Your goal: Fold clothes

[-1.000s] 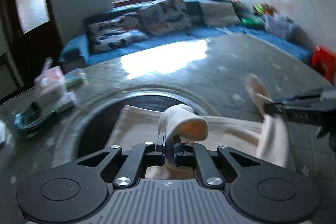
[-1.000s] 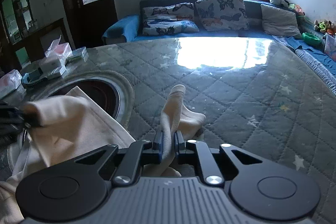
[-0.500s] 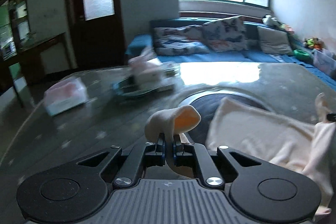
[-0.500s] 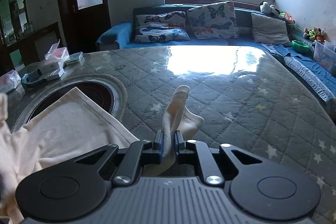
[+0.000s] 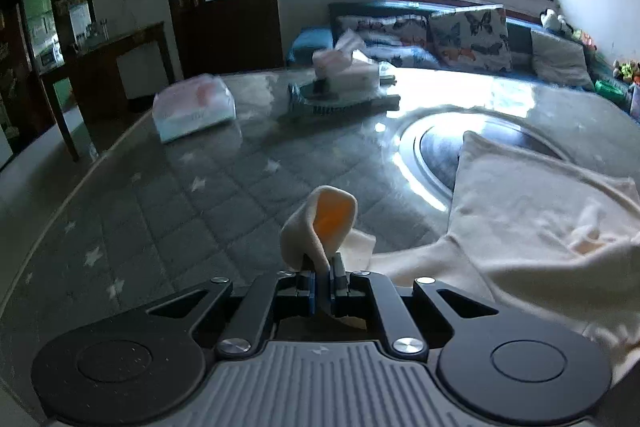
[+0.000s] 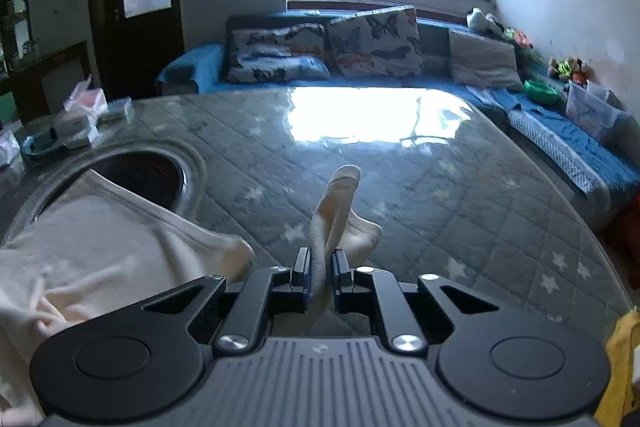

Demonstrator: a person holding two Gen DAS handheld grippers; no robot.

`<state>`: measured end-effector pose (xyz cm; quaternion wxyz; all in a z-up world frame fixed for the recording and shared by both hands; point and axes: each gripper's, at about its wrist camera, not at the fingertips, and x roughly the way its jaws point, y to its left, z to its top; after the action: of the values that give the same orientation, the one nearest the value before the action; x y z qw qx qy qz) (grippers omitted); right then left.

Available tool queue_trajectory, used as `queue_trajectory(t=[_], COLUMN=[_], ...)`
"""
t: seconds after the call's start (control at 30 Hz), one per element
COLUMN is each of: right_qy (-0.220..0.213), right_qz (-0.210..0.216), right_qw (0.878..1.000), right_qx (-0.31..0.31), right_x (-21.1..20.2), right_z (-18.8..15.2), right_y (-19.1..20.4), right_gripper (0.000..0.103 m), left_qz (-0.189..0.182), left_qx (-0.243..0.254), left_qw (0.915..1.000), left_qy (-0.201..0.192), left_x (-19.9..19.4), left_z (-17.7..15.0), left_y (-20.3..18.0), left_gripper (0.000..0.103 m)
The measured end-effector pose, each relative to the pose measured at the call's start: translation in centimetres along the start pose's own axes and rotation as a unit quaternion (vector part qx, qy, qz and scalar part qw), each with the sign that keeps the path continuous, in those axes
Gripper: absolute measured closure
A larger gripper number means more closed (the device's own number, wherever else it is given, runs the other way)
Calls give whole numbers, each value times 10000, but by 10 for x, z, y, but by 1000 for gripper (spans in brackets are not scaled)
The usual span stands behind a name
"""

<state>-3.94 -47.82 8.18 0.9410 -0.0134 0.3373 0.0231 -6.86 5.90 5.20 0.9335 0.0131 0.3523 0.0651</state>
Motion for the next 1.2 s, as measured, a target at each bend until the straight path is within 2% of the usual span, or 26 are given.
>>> queue_trajectory(t=[0.1, 0.13, 0.23, 0.27, 0.3, 0.37, 0.4, 0.53, 0.7, 0.9, 0.97, 1.2], right_qy=[83, 74, 0, -38, -76, -148, -187, -200, 15, 357, 440, 728], right_qz=[-117, -136, -198, -212, -215, -201, -164, 115, 508, 838, 886, 959], right_qw=[9999, 9999, 9998, 9998, 9997, 9997, 9997, 9997, 9987, 9957, 9949, 9926], right_qx=[24, 26, 26, 29, 29, 13, -3, -77, -98, -185, -205, -170], right_x=[1, -1, -6, -9, -11, -16, -19, -21, -5, 21, 29, 58], right_z=[-3, -3, -1, 0, 2, 5, 7, 13, 13, 12, 12, 14], right_y=[-3, -4, -7, -8, -8, -9, -9, -1, 15, 36, 41, 48], right_gripper=[91, 87, 87, 86, 85, 83, 83, 83, 82, 80, 76, 76], left_qz=[-24, -47, -91, -77, -47, 33, 72, 58, -245, -625, -699, -1001], left_qx=[78, 105, 178, 194, 206, 205, 202, 208, 455, 811, 916, 1206], left_qw=[9999, 9999, 9998, 9998, 9997, 9995, 9993, 9988, 9977, 9944, 9932, 9876], left_qy=[79, 71, 1, -57, -125, -250, -310, -443, -440, -257, -172, 112], left_x=[-3, -5, -14, -17, -21, -28, -32, -37, -24, 13, 27, 79], left_z=[-1, -1, 1, 3, 5, 10, 13, 25, 40, 57, 63, 78], left_y=[3, 3, 5, 6, 7, 10, 12, 13, -13, -54, -67, -101], left_gripper=[92, 91, 84, 78, 63, 51, 49, 49, 49, 49, 49, 49])
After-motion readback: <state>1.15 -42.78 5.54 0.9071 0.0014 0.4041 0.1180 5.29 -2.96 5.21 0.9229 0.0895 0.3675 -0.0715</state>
